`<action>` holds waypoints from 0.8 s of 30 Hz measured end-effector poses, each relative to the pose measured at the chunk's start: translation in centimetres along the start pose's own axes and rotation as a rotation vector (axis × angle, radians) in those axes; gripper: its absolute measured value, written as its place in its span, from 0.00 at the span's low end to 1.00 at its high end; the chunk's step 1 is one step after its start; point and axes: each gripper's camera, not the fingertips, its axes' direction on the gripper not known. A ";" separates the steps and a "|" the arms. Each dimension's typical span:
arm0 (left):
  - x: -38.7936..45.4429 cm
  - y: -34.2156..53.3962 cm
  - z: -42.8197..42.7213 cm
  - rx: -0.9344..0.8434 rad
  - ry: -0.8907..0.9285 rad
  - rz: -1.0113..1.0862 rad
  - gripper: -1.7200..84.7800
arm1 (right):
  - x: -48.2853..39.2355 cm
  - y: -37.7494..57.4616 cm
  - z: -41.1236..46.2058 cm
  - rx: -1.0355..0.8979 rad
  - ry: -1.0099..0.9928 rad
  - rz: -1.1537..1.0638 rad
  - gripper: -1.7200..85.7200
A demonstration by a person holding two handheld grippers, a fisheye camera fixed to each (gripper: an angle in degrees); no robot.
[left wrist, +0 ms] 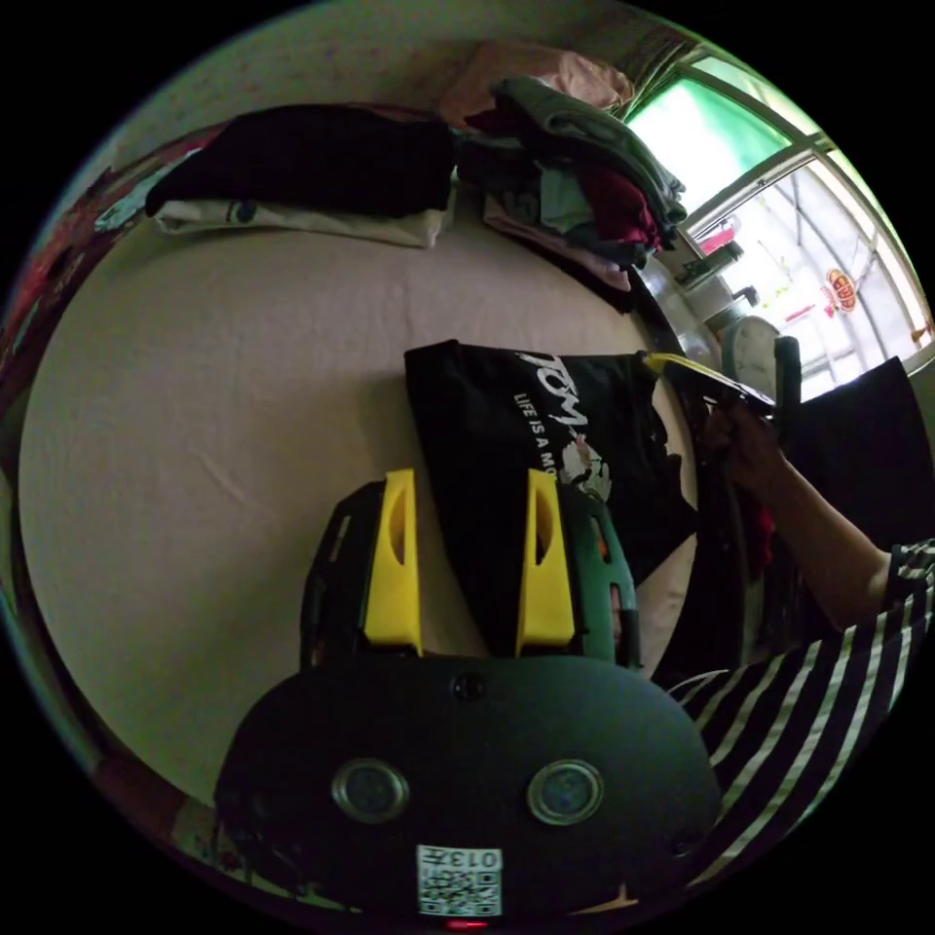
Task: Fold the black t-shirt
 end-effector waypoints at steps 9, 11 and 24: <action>1.6 -2.8 0.3 -0.045 -0.006 -0.026 0.16 | 0.7 3.8 0.2 -0.092 -0.055 -0.026 0.15; 2.6 -3.1 -0.1 -0.023 -0.032 -0.014 0.13 | -0.1 4.6 -0.1 -0.094 -0.012 -0.056 0.13; 8.7 -5.8 0.0 -0.021 -0.005 -0.006 0.09 | -5.1 10.9 -5.3 -0.076 0.250 -0.159 0.07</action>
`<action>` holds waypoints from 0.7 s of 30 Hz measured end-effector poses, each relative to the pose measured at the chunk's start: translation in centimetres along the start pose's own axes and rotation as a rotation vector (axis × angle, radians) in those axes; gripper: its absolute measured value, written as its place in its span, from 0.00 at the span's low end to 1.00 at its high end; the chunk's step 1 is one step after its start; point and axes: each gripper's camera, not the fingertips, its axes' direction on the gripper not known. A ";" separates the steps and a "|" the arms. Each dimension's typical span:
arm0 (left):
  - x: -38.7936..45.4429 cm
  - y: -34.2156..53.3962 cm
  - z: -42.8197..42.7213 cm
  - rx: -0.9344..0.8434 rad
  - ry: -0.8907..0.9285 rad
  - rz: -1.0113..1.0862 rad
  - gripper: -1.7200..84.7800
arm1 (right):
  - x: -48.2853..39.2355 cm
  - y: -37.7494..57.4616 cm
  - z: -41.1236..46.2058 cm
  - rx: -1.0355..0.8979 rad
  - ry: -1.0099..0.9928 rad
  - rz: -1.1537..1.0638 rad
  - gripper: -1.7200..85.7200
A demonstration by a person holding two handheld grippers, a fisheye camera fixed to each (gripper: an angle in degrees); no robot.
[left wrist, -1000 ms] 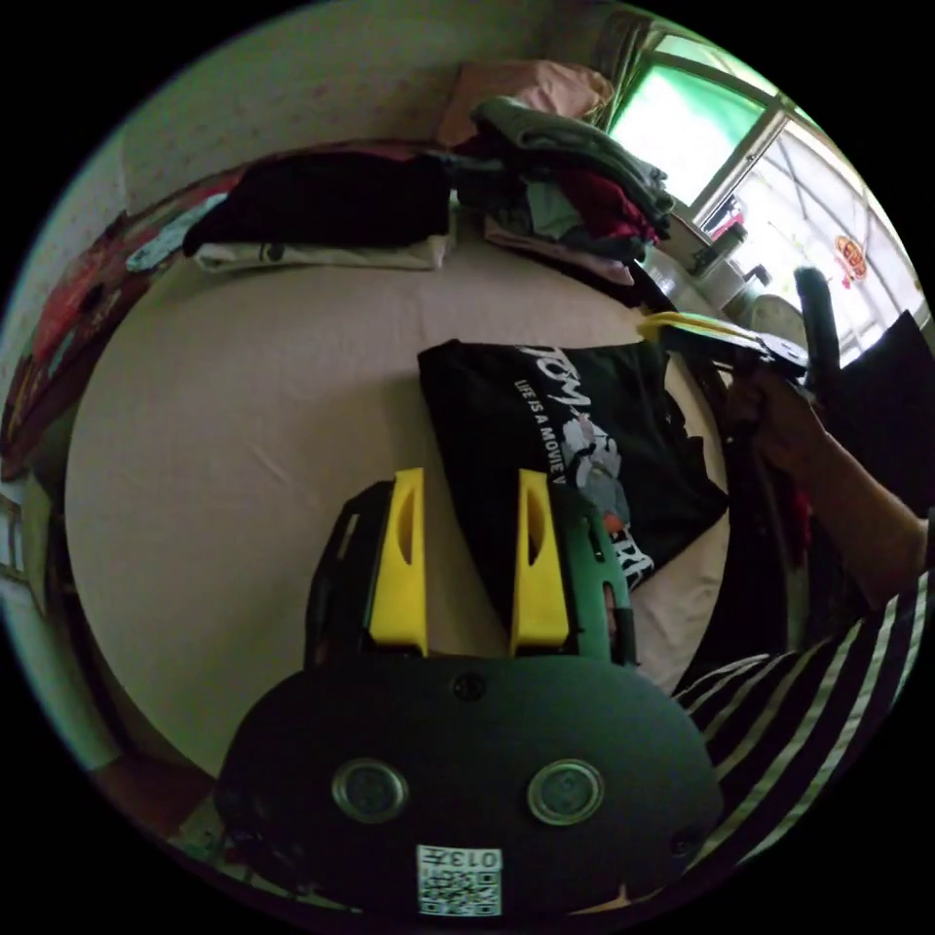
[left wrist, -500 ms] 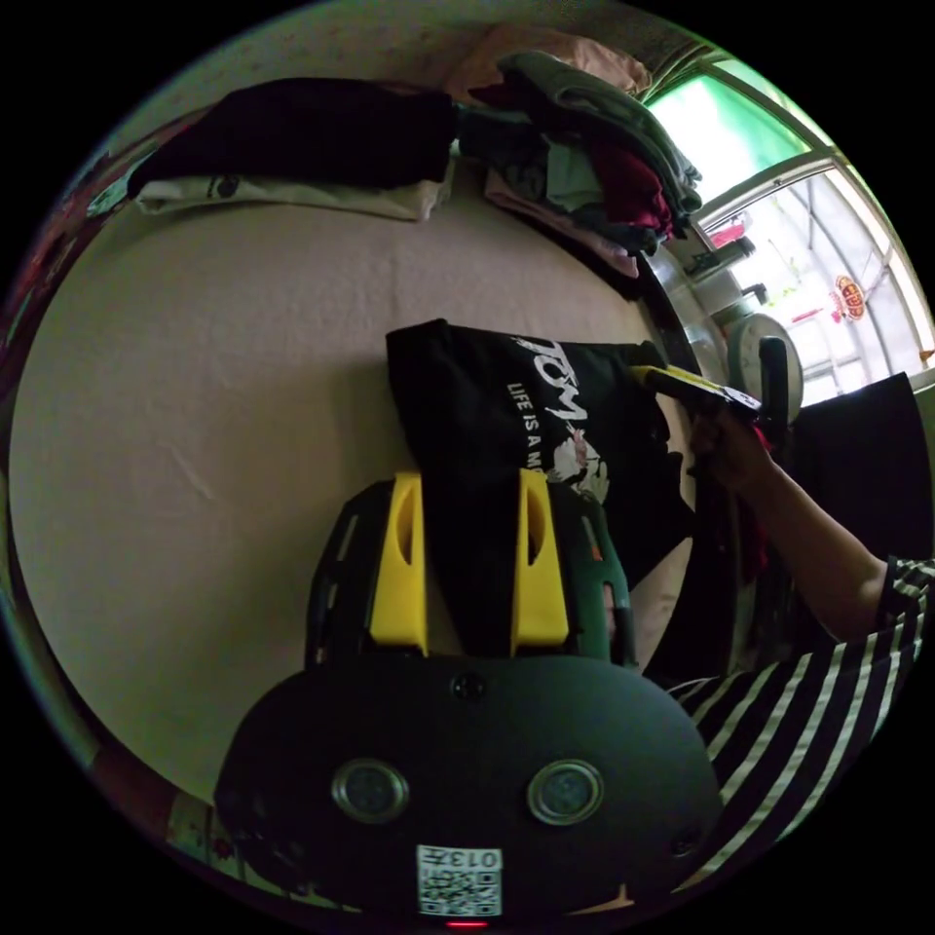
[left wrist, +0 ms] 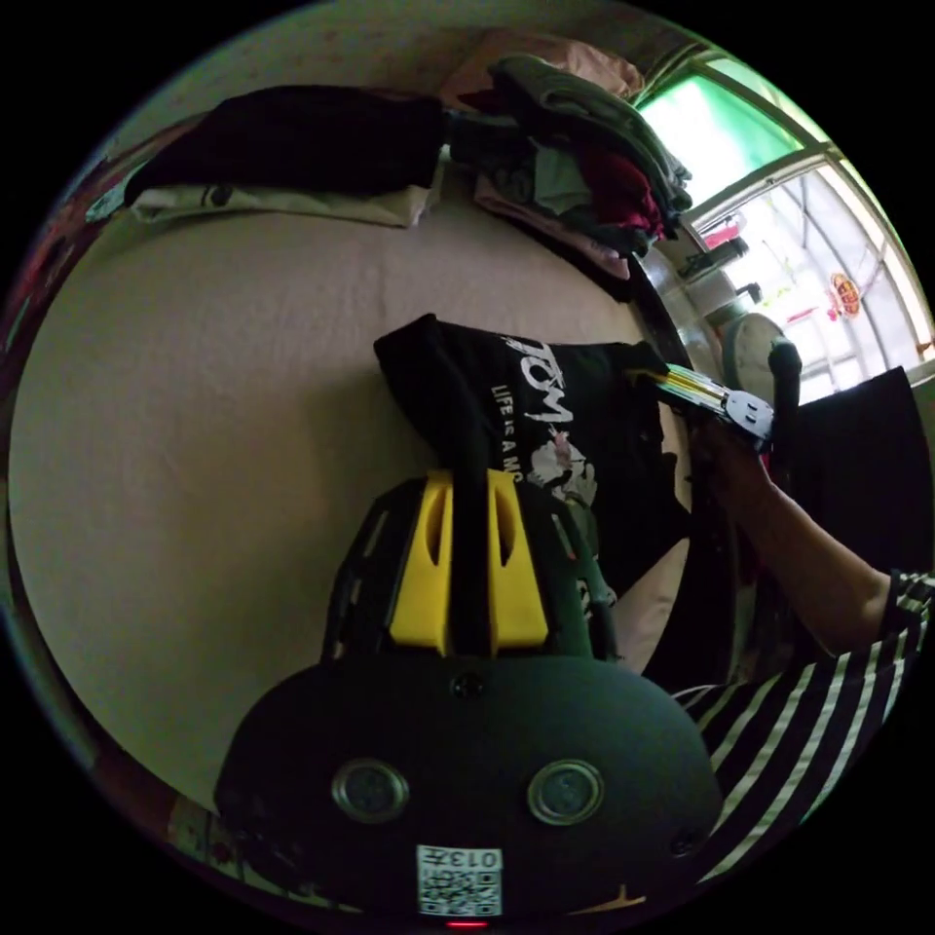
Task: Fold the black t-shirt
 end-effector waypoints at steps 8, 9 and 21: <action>7.7 0.7 -4.1 0.168 0.024 0.122 0.08 | -2.4 5.9 -9.7 0.158 0.125 -0.038 0.07; 8.9 0.6 -4.8 0.186 0.037 0.142 0.08 | -2.4 7.1 -11.5 0.183 0.132 -0.020 0.07; 29.7 -7.6 -8.1 0.181 0.198 0.625 0.07 | 2.2 21.7 -28.4 0.293 0.293 0.307 0.07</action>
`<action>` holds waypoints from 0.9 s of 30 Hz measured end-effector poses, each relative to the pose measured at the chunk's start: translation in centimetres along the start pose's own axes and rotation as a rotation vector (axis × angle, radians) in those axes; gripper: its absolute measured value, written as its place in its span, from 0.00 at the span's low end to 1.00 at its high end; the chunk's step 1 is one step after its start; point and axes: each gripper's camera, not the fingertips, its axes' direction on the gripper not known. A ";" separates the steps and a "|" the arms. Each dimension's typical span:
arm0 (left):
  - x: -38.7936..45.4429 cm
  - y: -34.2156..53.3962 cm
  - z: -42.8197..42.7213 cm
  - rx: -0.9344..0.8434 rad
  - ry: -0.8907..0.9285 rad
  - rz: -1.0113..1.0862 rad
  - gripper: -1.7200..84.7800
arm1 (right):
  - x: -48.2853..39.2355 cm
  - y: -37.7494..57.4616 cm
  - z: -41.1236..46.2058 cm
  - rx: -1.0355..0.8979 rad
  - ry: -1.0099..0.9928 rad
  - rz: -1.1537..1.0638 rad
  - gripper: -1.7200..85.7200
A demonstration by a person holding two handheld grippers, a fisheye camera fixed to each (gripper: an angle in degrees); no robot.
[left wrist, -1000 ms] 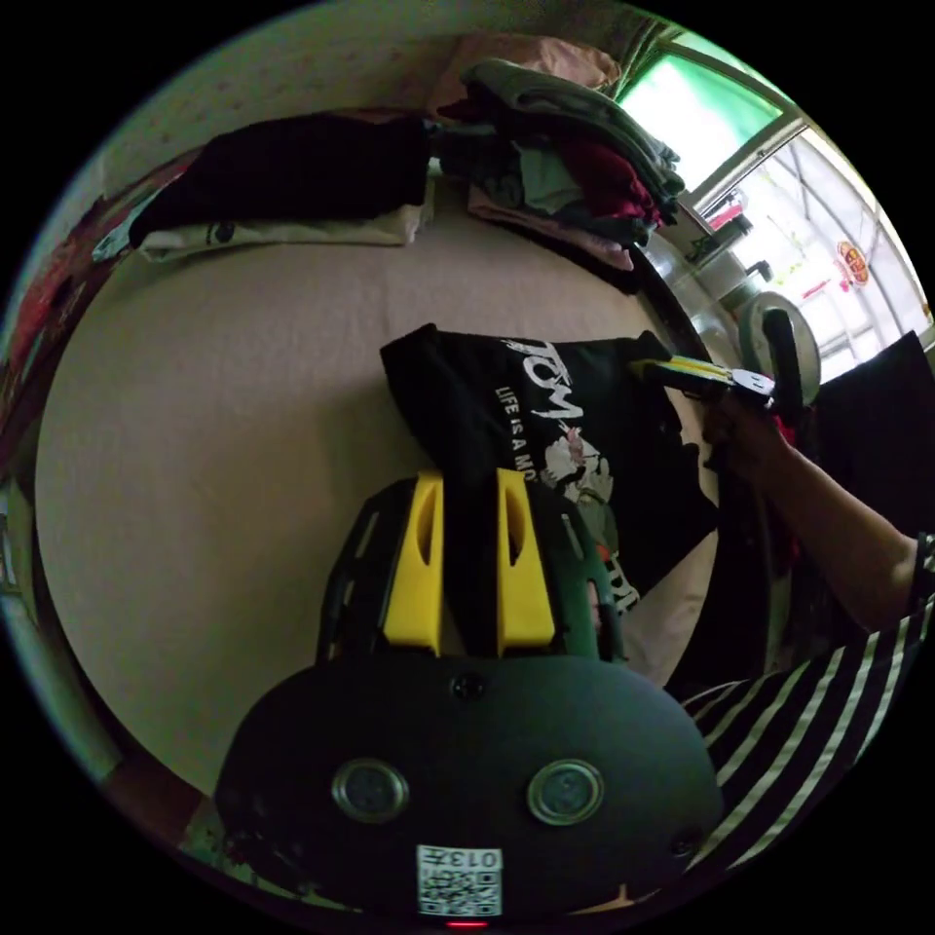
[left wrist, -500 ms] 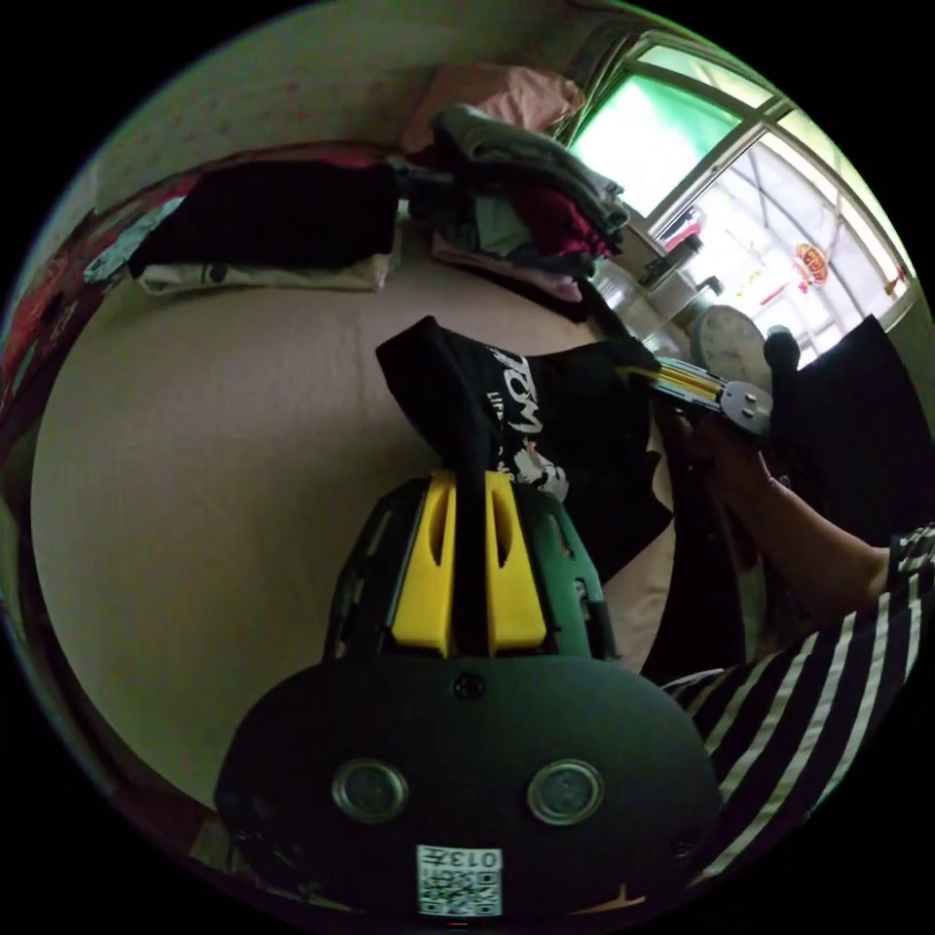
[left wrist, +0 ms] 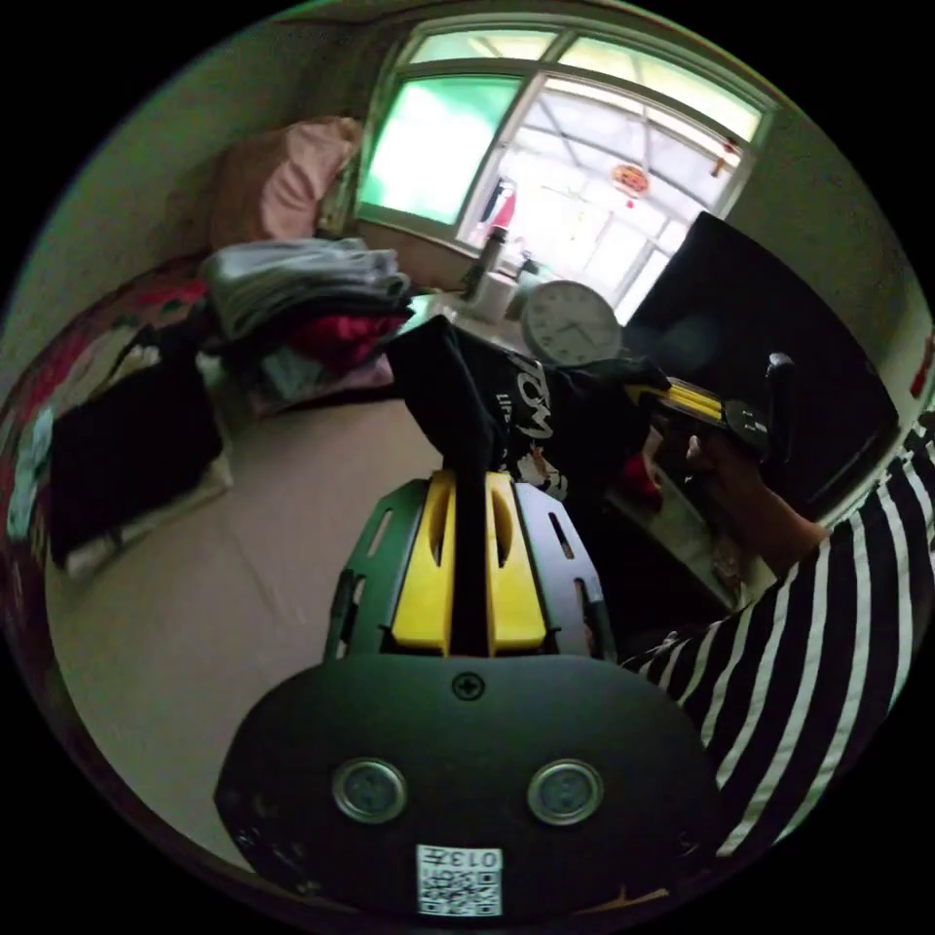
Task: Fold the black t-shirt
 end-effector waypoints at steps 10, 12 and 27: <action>16.7 -24.0 16.6 -0.195 0.287 0.473 0.08 | 15.2 6.4 -7.3 -0.057 0.276 0.294 0.07; 19.9 -27.4 21.0 -0.252 0.286 0.516 0.08 | 18.6 8.1 -5.9 -0.124 0.330 0.330 0.07; 30.8 -38.7 35.2 -0.361 0.096 0.465 0.10 | 25.3 11.0 3.9 -0.403 0.416 0.164 0.11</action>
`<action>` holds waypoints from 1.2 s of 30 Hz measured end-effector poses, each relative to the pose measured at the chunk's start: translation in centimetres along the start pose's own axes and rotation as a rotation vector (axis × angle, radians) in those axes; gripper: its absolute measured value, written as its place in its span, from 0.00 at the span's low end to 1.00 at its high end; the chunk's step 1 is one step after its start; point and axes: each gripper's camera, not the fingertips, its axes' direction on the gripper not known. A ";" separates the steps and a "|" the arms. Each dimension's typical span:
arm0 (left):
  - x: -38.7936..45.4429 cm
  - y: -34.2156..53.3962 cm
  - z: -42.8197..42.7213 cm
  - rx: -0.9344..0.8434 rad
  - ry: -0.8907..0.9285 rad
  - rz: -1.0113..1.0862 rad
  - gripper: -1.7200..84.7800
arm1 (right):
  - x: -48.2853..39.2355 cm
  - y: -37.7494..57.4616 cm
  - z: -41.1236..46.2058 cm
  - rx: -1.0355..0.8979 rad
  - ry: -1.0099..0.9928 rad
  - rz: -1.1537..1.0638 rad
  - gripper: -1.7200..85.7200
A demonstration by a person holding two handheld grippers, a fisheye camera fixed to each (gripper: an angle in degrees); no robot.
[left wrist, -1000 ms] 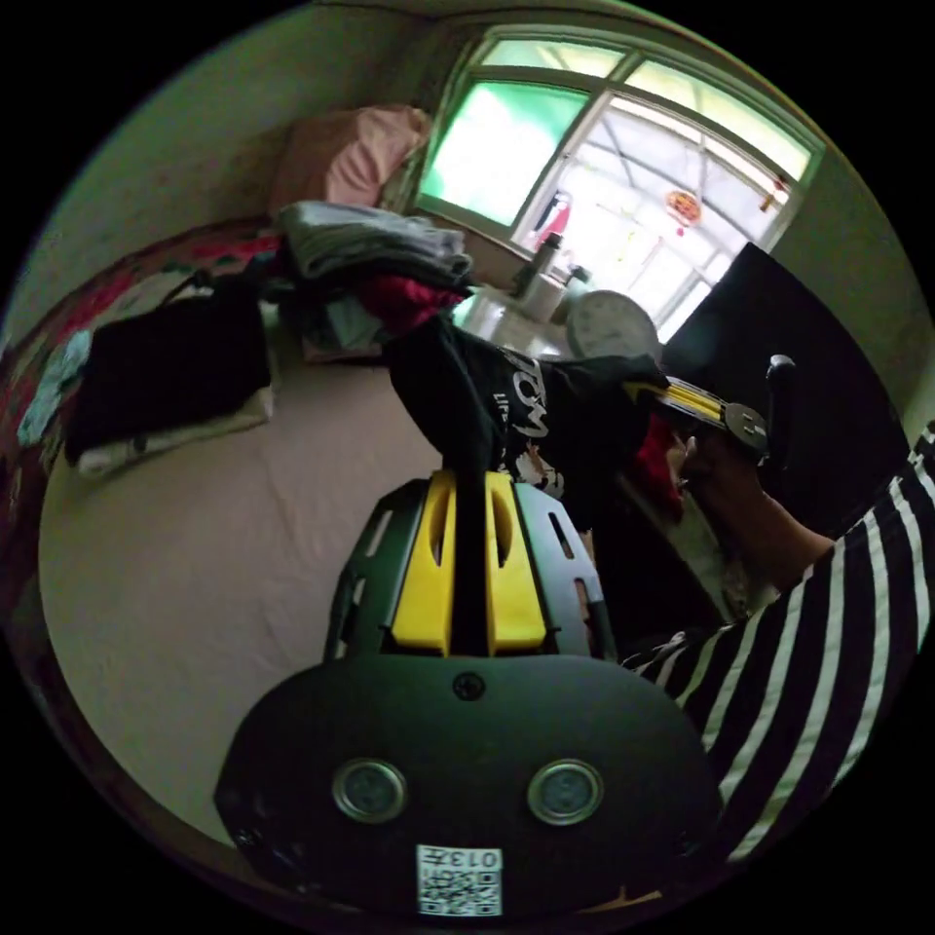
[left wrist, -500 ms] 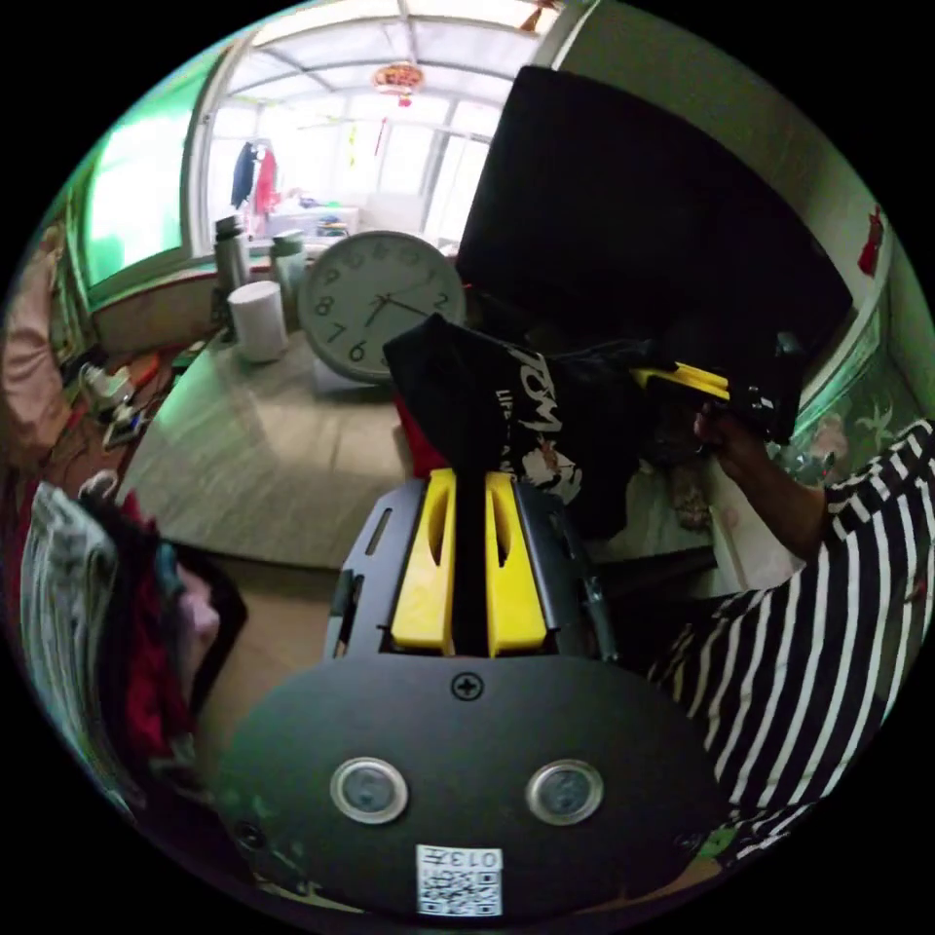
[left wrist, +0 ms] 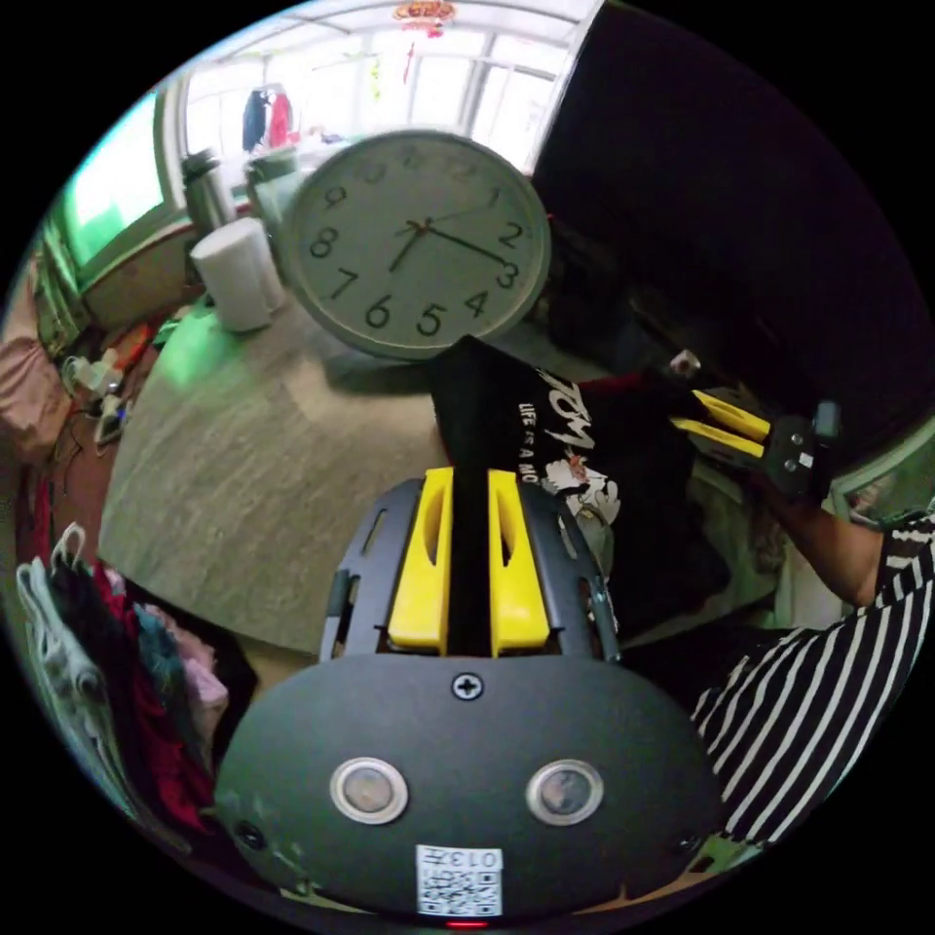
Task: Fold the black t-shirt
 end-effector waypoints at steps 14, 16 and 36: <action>13.2 0.7 2.7 0.052 -0.433 0.105 0.02 | -7.9 -5.9 1.8 0.140 -0.146 -0.249 0.03; 14.3 0.5 3.1 0.035 -0.502 0.164 0.02 | -8.5 -5.1 2.5 0.245 -0.109 -0.241 0.02; 4.0 23.1 -18.0 0.259 -0.620 -0.358 0.02 | -11.9 -16.2 -7.6 0.427 -0.052 -0.125 0.02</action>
